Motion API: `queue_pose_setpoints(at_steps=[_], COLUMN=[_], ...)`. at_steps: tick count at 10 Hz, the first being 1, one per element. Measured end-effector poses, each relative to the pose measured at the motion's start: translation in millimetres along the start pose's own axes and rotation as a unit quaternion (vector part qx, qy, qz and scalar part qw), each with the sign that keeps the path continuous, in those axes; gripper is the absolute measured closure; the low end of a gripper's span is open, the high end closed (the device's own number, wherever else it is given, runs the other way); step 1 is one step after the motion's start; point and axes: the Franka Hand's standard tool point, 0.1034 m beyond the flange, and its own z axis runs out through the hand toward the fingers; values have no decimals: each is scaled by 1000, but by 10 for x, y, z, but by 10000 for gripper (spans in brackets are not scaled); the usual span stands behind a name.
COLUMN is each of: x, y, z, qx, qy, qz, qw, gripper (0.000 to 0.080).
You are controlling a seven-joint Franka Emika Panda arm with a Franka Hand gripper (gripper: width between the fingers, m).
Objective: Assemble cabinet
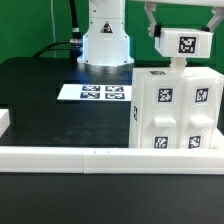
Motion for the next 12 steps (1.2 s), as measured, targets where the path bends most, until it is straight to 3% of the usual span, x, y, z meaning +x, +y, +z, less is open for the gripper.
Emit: queue_pose_setpoints(at_steps=[5,12], x=[69,113], y=[-8,-11], z=[145,140], qx=[-3,3], qy=[2,29], qz=[-18,-17], qw=[1000,999], gripper=[241,242])
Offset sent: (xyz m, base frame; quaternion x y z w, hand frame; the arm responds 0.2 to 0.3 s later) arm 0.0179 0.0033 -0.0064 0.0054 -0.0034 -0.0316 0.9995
